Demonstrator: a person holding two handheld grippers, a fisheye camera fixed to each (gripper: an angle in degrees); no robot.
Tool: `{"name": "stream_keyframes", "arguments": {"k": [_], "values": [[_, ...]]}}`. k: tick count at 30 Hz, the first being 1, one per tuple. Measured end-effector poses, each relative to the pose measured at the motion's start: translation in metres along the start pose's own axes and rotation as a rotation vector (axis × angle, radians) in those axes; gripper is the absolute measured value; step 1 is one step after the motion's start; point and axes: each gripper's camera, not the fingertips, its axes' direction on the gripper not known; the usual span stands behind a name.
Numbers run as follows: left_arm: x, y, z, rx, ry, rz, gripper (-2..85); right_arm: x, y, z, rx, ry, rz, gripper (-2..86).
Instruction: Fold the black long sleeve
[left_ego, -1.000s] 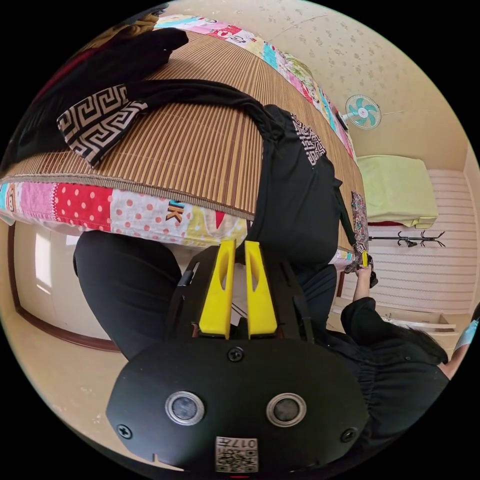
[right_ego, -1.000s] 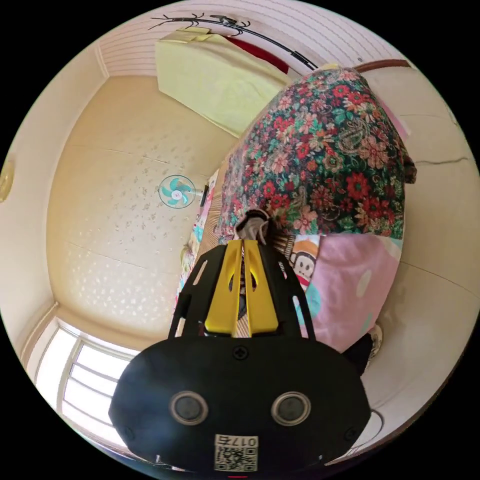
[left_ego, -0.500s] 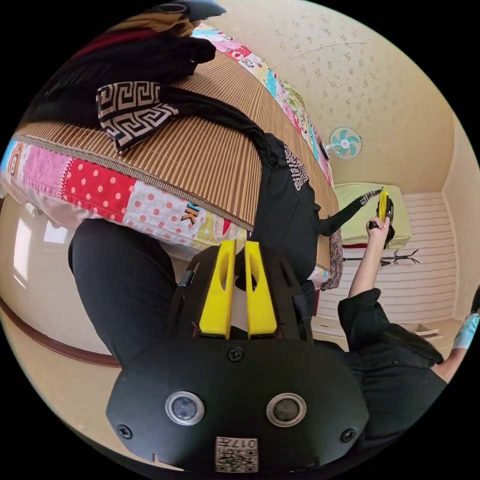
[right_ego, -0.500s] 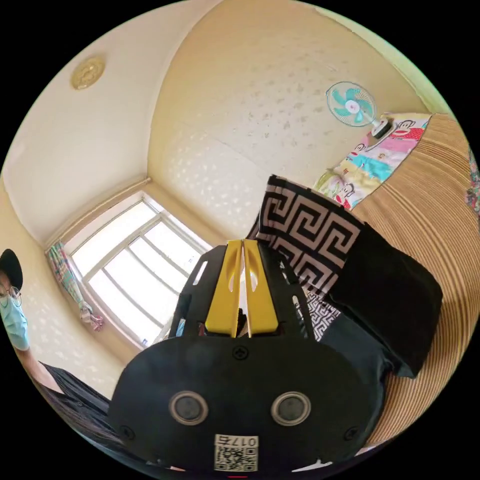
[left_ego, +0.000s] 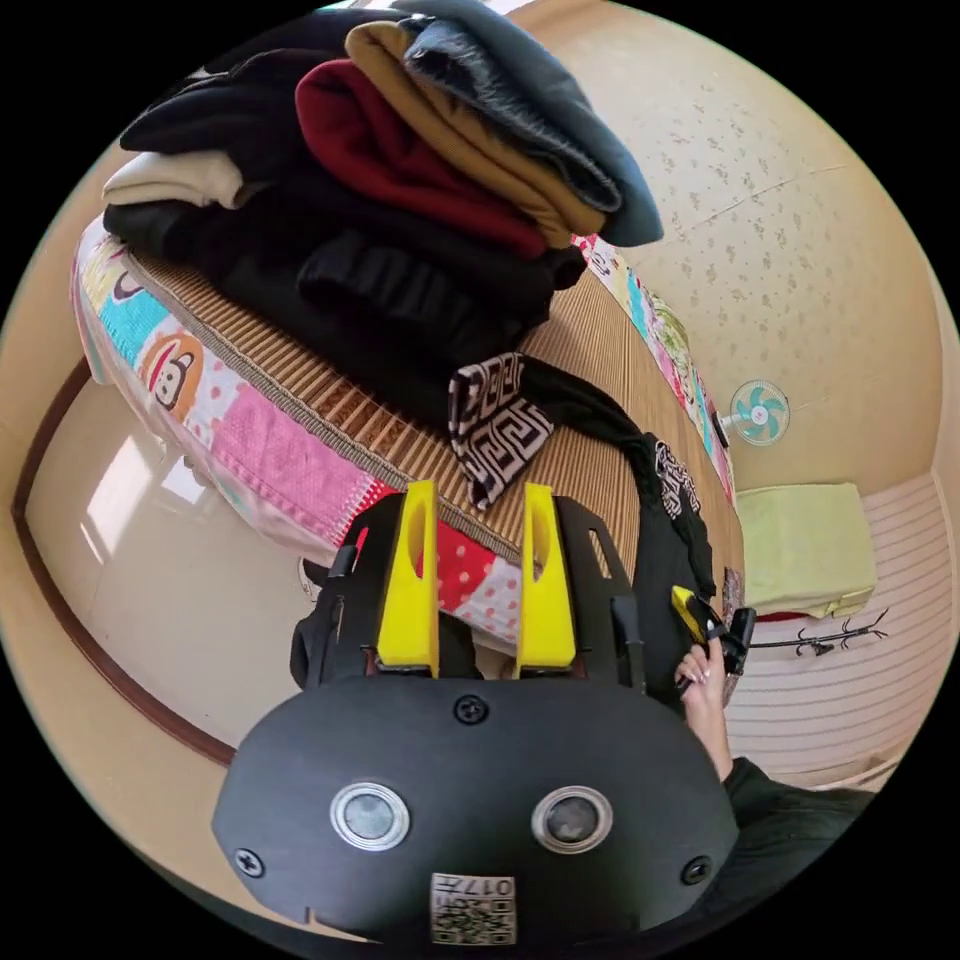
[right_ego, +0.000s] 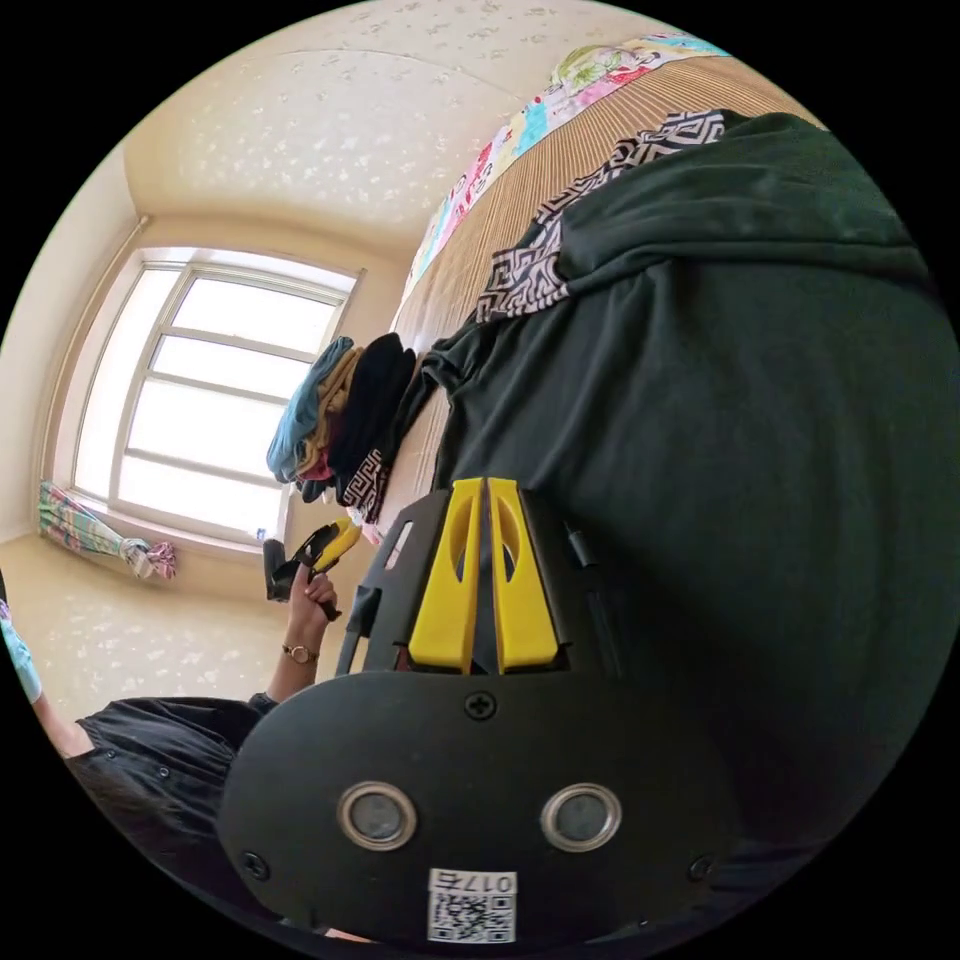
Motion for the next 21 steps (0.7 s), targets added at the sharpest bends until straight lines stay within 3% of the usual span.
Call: {"name": "stream_keyframes", "arguments": {"k": [4,6,8,11,12,15,19,21], "values": [[-0.023,-0.017,0.02,-0.097,0.23,-0.087,1.9,0.028,0.015,-0.045,0.02,0.022,0.049,0.7],[-0.035,-0.005,-0.033,0.033,0.363,-0.063,1.1,0.035,0.019,-0.064,0.045,0.025,0.072,0.6],[-0.053,0.006,-0.078,0.128,0.297,-0.058,1.3,0.04,0.023,-0.079,0.069,0.032,0.075,0.5],[-0.118,0.026,-0.122,0.221,0.115,-0.241,3.3,0.049,0.027,-0.089,0.095,0.056,0.093,0.4],[-0.149,0.037,-0.126,0.231,0.128,-0.351,5.1,0.054,0.025,-0.086,0.101,0.055,0.112,0.4],[-0.199,0.074,-0.116,0.257,0.275,-0.499,11.2,0.058,0.011,-0.072,0.091,-0.024,0.111,0.3],[-0.204,0.104,-0.078,0.221,0.364,-0.575,14.7,0.043,-0.005,-0.052,0.068,-0.006,0.074,0.3],[-0.198,0.107,-0.042,0.197,0.491,-0.595,16.0,0.041,-0.01,-0.043,0.045,-0.016,0.07,0.3]]}}
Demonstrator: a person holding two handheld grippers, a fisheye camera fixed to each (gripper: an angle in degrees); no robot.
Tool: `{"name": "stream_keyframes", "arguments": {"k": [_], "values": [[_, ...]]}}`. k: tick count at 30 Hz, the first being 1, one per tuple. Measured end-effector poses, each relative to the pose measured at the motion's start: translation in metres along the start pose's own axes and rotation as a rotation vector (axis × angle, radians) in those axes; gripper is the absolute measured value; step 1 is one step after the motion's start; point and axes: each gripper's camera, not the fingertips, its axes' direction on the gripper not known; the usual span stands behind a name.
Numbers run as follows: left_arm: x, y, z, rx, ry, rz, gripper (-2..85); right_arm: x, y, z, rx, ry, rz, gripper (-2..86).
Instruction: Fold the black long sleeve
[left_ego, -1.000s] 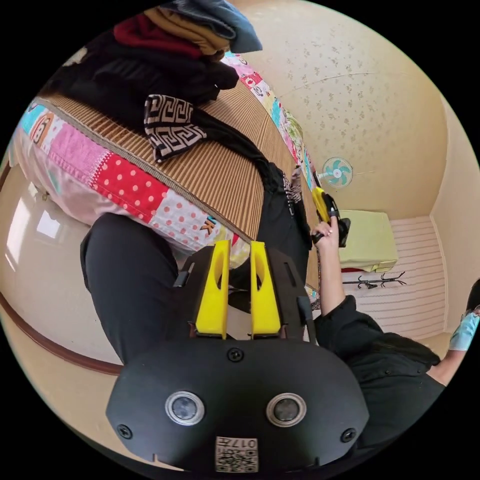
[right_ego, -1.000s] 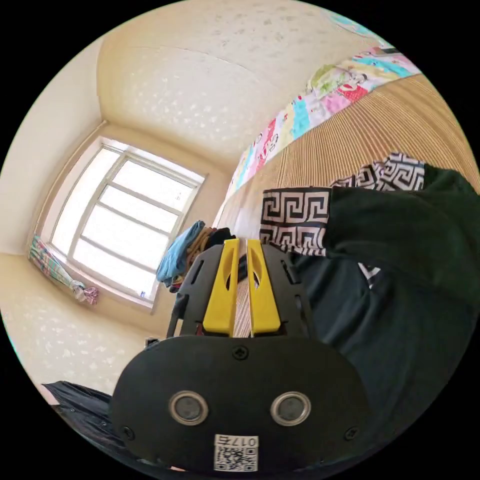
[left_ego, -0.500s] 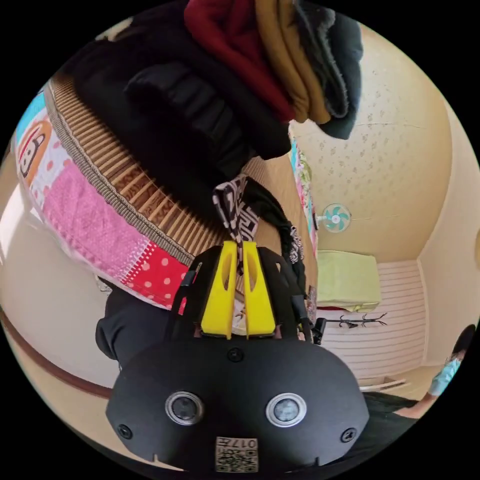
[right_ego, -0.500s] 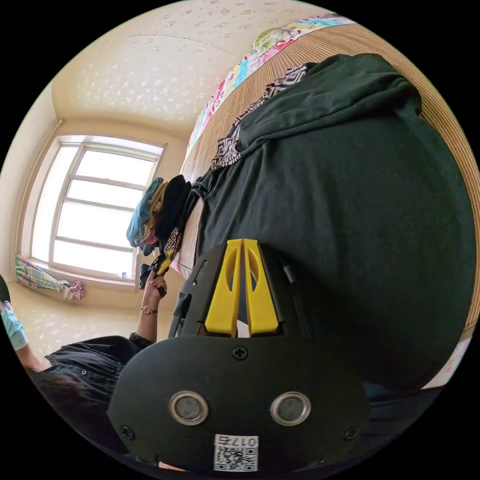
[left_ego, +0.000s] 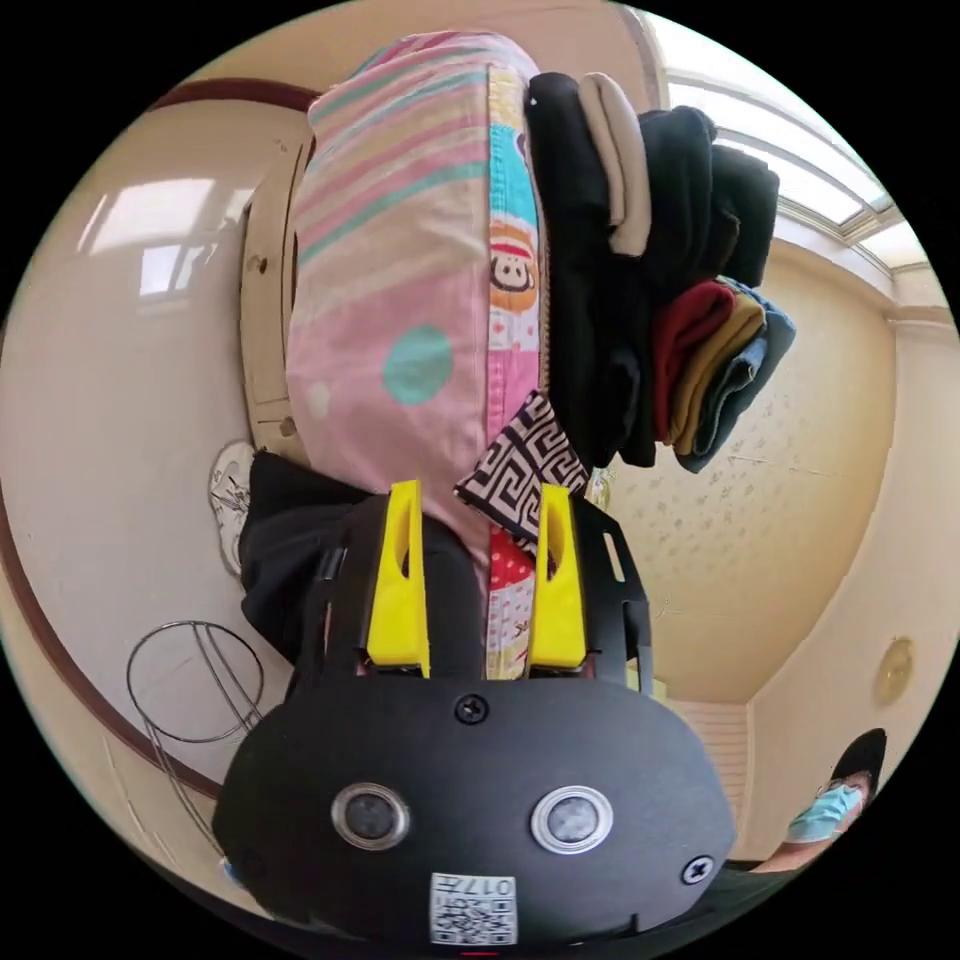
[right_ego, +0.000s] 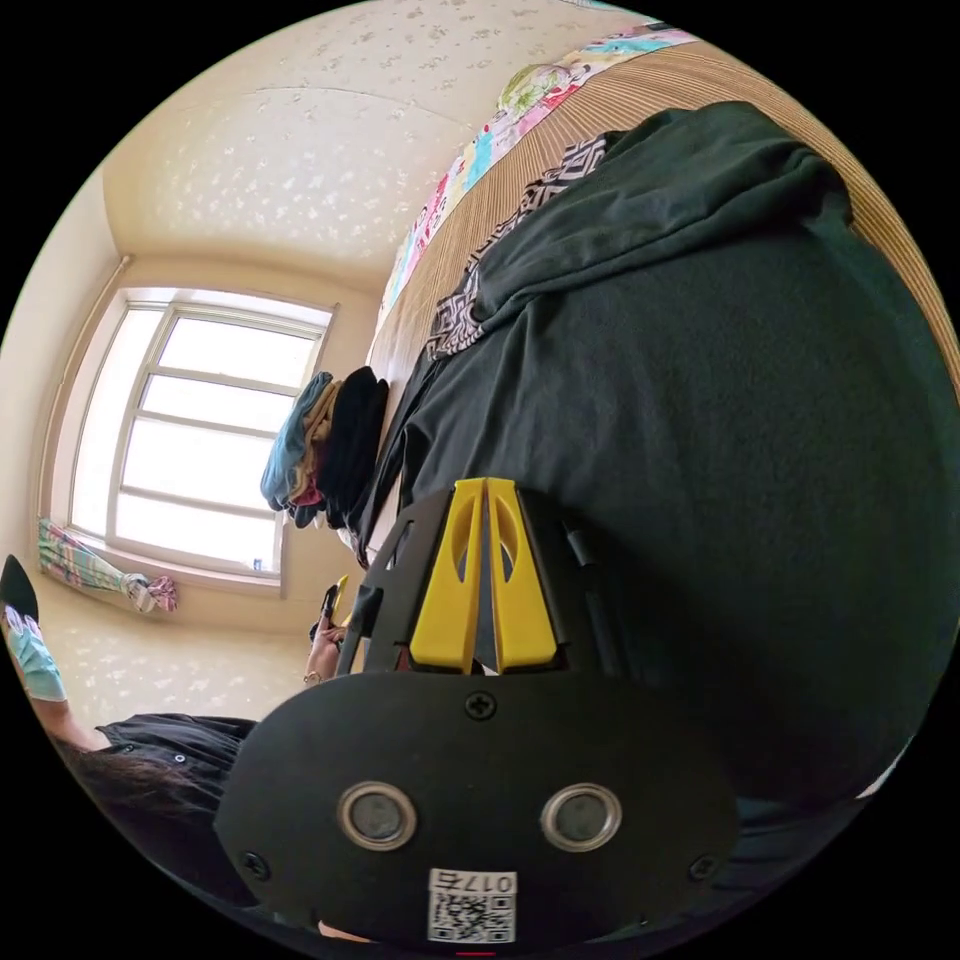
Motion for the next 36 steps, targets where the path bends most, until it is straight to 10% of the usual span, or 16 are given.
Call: {"name": "stream_keyframes", "arguments": {"k": [5,11,20,29,36], "values": [[-0.007,0.025,0.025,0.109,0.047,-0.105,5.2,0.006,-0.003,-0.001,-0.006,-0.057,0.005,0.3],[0.179,0.094,0.019,0.267,0.056,0.441,-0.3,0.021,0.003,-0.055,0.046,-0.148,0.015,0.4],[0.419,0.386,0.375,-0.375,0.287,1.179,0.6,0.051,0.019,-0.143,0.177,-0.179,0.046,0.5],[0.212,0.558,0.532,-0.888,-0.088,1.224,6.7,0.071,0.057,-0.216,0.247,-0.058,0.096,1.9],[0.103,0.456,0.37,-0.53,-0.475,1.113,11.0,0.047,0.05,-0.234,0.082,0.314,0.069,9.7]]}}
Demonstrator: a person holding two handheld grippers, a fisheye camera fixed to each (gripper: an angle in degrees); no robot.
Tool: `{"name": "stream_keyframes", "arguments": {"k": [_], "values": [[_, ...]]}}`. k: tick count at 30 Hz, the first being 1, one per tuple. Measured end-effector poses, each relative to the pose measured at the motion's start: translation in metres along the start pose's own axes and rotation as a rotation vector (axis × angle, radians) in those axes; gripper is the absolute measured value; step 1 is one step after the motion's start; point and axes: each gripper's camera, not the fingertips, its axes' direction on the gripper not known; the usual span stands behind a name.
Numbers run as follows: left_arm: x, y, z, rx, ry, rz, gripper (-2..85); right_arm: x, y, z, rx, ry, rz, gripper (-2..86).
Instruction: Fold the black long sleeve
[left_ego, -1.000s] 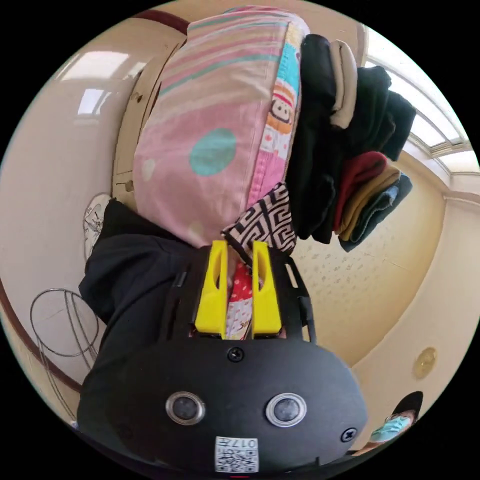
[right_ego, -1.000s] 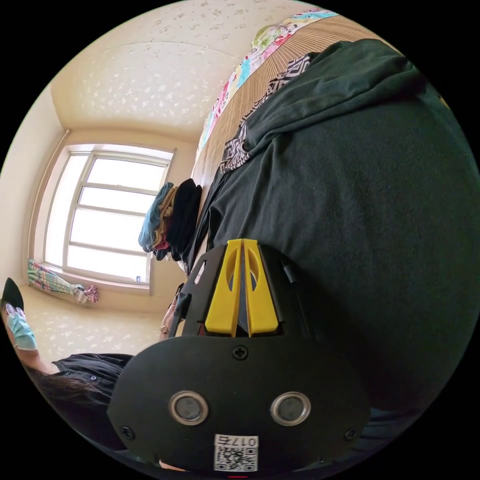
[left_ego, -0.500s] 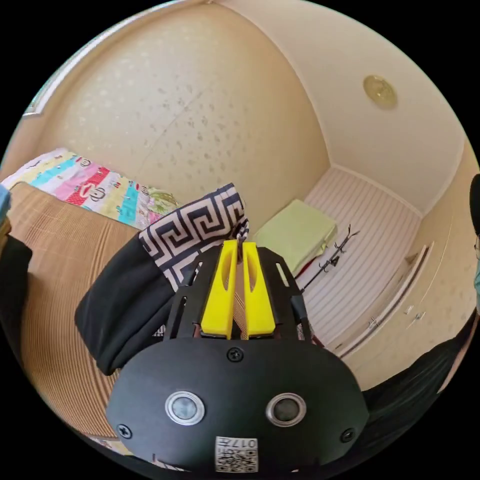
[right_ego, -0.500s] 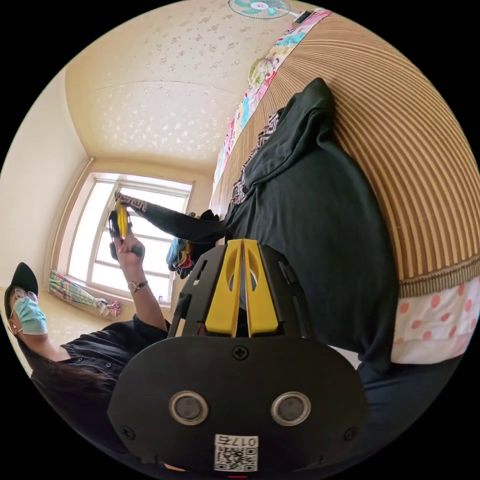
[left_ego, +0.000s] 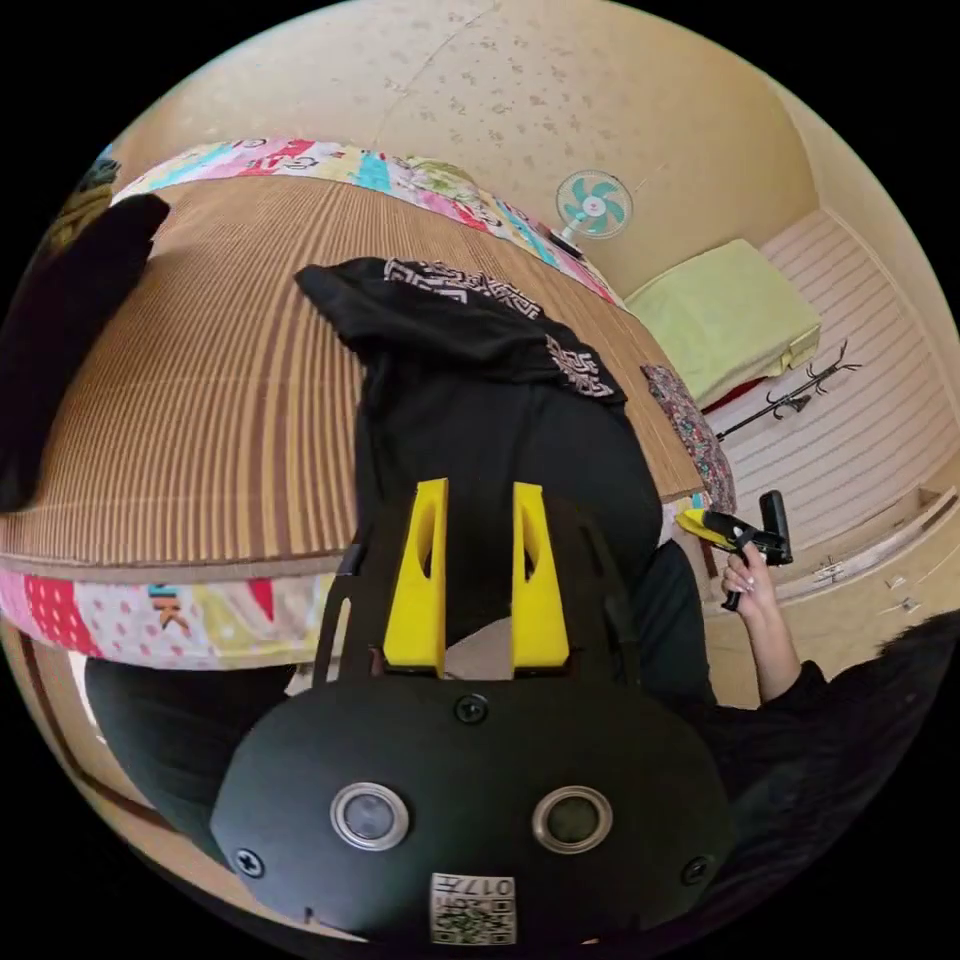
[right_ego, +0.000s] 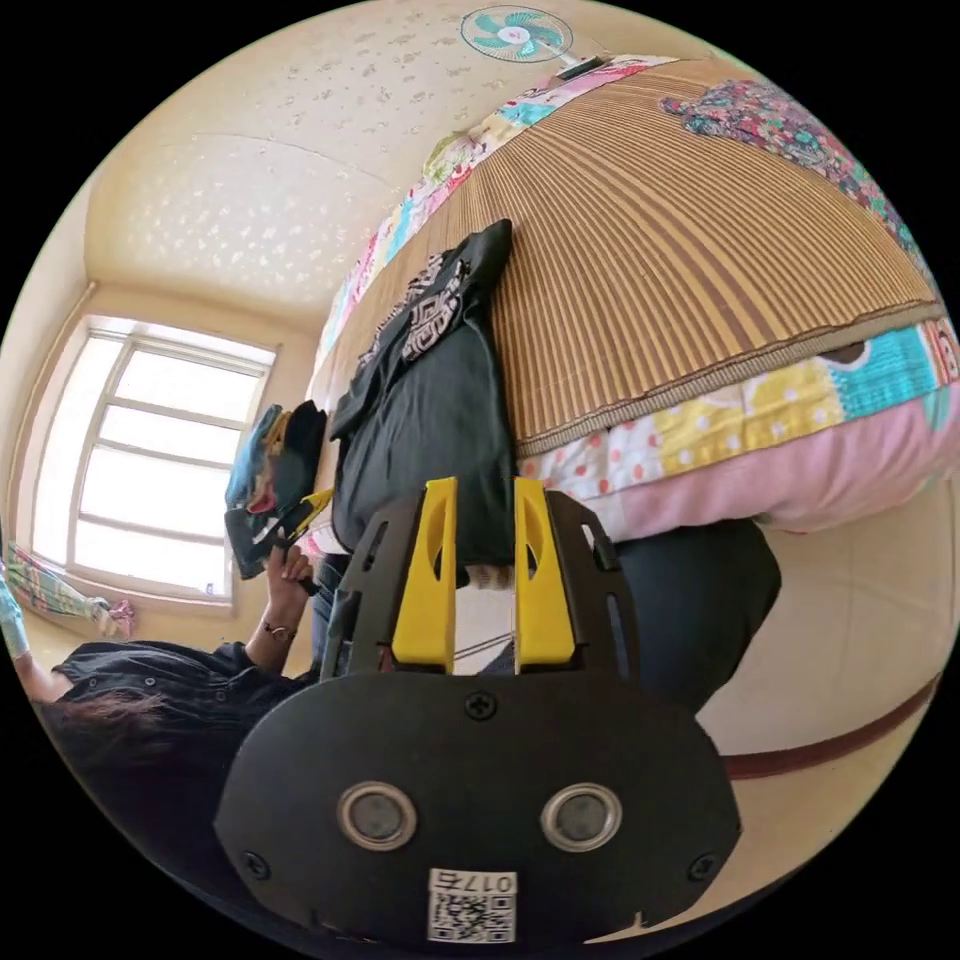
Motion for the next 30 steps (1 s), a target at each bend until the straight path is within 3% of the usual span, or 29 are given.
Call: {"name": "stream_keyframes", "arguments": {"k": [2,4,7,10,13,18,21,25,30], "values": [[-0.015,0.023,0.0,-0.011,-0.075,-0.028,11.2,-0.013,-0.009,0.016,-0.062,0.076,-0.037,10.7],[-0.019,0.035,0.01,-0.007,-0.004,-0.037,10.9,-0.025,-0.019,0.046,-0.121,0.101,-0.052,10.7],[-0.01,0.041,0.031,-0.04,-0.014,-0.062,6.7,-0.04,-0.02,0.052,-0.073,0.226,0.019,6.1],[0.006,0.031,0.017,-0.043,0.123,0.016,0.8,-0.072,-0.018,0.021,0.006,0.138,-0.017,3.3],[0.019,0.006,-0.02,0.037,0.07,0.101,-0.2,-0.103,-0.037,-0.005,0.054,0.158,-0.09,2.7],[-0.016,-0.087,-0.019,0.089,0.085,0.074,1.7,-0.121,-0.112,-0.017,0.154,0.201,-0.181,3.7],[-0.052,-0.111,-0.012,0.058,0.121,-0.011,9.5,-0.114,-0.142,-0.025,0.165,0.13,-0.143,6.0],[-0.085,-0.08,-0.017,0.079,0.166,-0.073,13.2,-0.094,-0.12,-0.023,0.153,0.131,-0.129,8.0],[-0.116,-0.026,0.015,-0.034,0.151,-0.119,12.5,-0.034,-0.092,0.006,0.091,0.08,-0.01,9.1]]}}
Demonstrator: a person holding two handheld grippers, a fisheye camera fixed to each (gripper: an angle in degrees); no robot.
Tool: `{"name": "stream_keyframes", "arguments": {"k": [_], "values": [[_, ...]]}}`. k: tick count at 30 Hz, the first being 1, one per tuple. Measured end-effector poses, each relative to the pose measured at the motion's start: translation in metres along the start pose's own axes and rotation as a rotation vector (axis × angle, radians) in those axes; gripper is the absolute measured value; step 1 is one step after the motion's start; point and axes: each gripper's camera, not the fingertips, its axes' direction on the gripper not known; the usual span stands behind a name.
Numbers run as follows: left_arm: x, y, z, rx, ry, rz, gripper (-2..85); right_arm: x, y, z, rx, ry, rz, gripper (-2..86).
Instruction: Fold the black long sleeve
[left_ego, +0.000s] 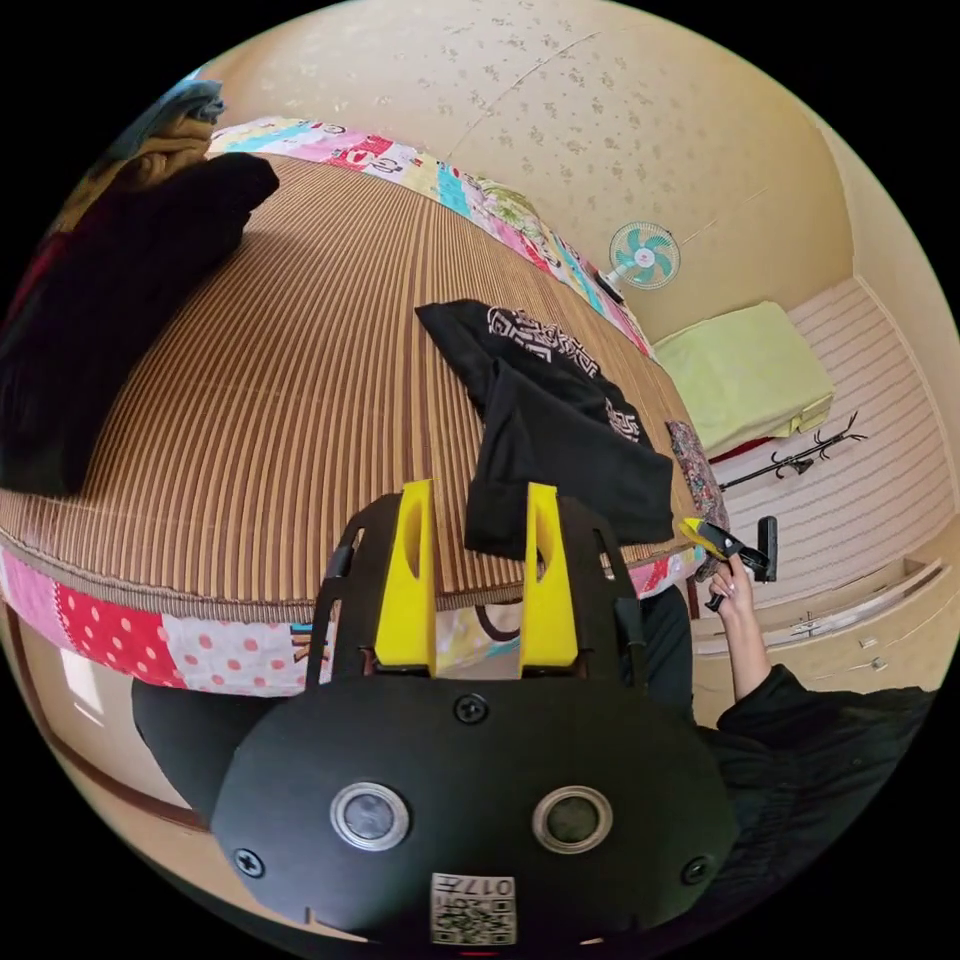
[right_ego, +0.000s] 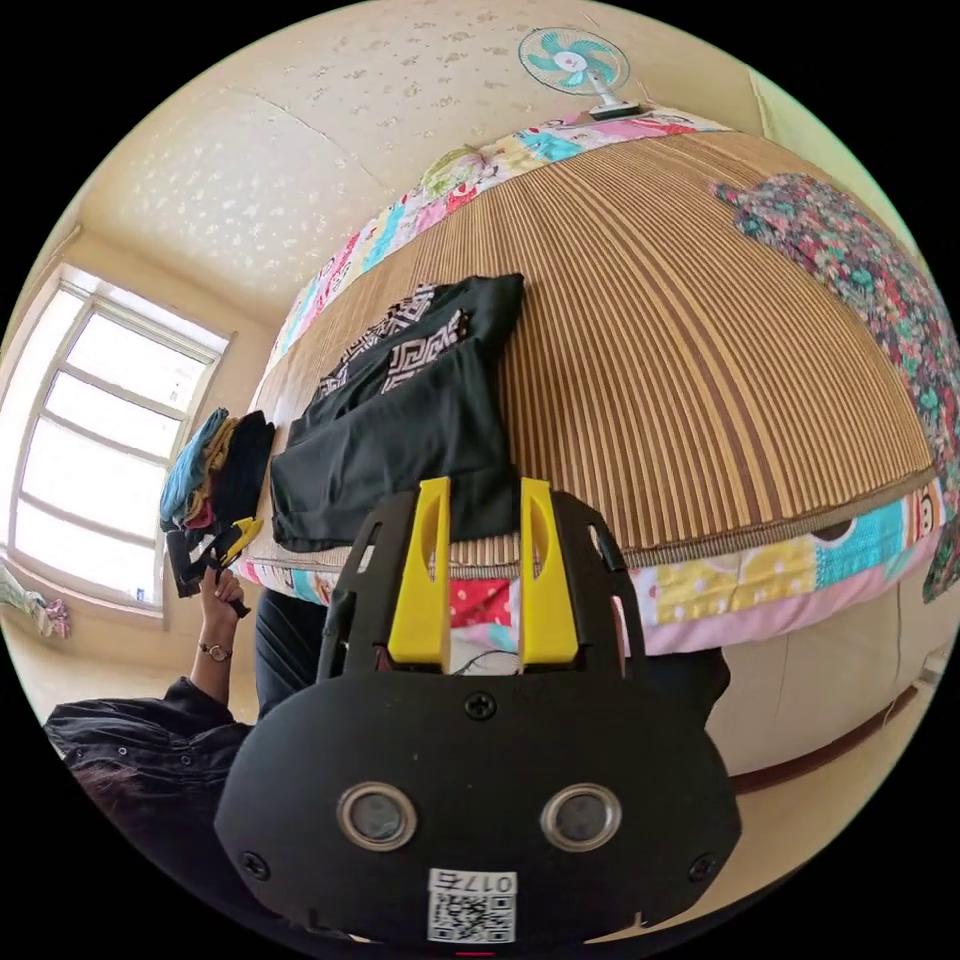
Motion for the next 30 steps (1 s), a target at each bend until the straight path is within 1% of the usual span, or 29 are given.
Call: {"name": "stream_keyframes", "arguments": {"k": [1,2,3,5,7,8,9,10,12,15,19,21,23,25,26,28,29,30], "values": [[-0.003,0.002,0.004,-0.012,0.007,-0.007,12.2,0.009,0.003,0.011,-0.033,-0.031,0.028,8.7],[-0.006,0.007,0.005,-0.009,0.02,-0.001,8.9,0.011,0.004,0.015,-0.041,-0.035,0.037,8.0],[-0.008,0.008,0.009,-0.055,0.029,-0.001,5.3,0.011,0.009,0.012,-0.023,-0.029,0.041,6.8],[-0.012,0.01,0.003,-0.094,0.076,-0.002,1.0,0.015,0.011,0.007,-0.066,-0.139,0.046,4.2],[-0.015,0.018,-0.025,-0.033,0.16,0.026,0.1,0.02,0.027,-0.027,0.026,-0.338,0.059,2.9],[-0.016,0.022,-0.05,0.007,0.231,0.05,-0.2,0.021,0.031,-0.038,0.047,-0.392,0.052,2.7],[-0.018,0.027,-0.078,0.047,0.321,0.068,-0.4,0.021,0.04,-0.061,0.086,-0.488,0.039,2.4],[-0.019,0.029,-0.092,0.07,0.373,0.079,-0.5,0.019,0.05,-0.085,0.119,-0.566,0.007,2.1],[-0.023,0.043,-0.15,0.159,0.569,0.134,-0.6,0.009,0.066,-0.122,0.156,-0.655,-0.068,1.8],[-0.027,0.062,-0.211,0.203,0.718,0.21,-0.7,-0.008,0.091,-0.176,0.163,-0.742,-0.177,1.5],[-0.035,0.091,-0.252,0.186,0.798,0.26,-0.8,-0.033,0.123,-0.218,0.075,-0.736,-0.254,1.4],[-0.051,0.101,-0.265,0.209,0.85,0.201,-0.7,-0.038,0.132,-0.229,0.073,-0.727,-0.247,1.4],[-0.065,0.097,-0.27,0.255,0.832,0.146,-0.7,-0.038,0.13,-0.235,0.095,-0.688,-0.209,1.4],[-0.078,0.079,-0.267,0.282,0.773,0.099,-0.6,-0.039,0.1,-0.228,0.087,-0.59,-0.182,1.5],[-0.085,0.055,-0.257,0.28,0.741,0.069,-0.6,-0.039,0.088,-0.222,0.082,-0.568,-0.162,1.5],[-0.095,0.007,-0.235,0.284,0.717,0.019,-0.4,-0.047,0.022,-0.194,0.069,-0.491,-0.134,1.6],[-0.102,-0.03,-0.216,0.292,0.716,-0.014,0.0,-0.049,0.002,-0.185,0.071,-0.475,-0.122,1.7],[-0.111,-0.071,-0.194,0.289,0.689,-0.06,0.5,-0.054,-0.041,-0.165,0.078,-0.432,-0.092,1.8]]}}
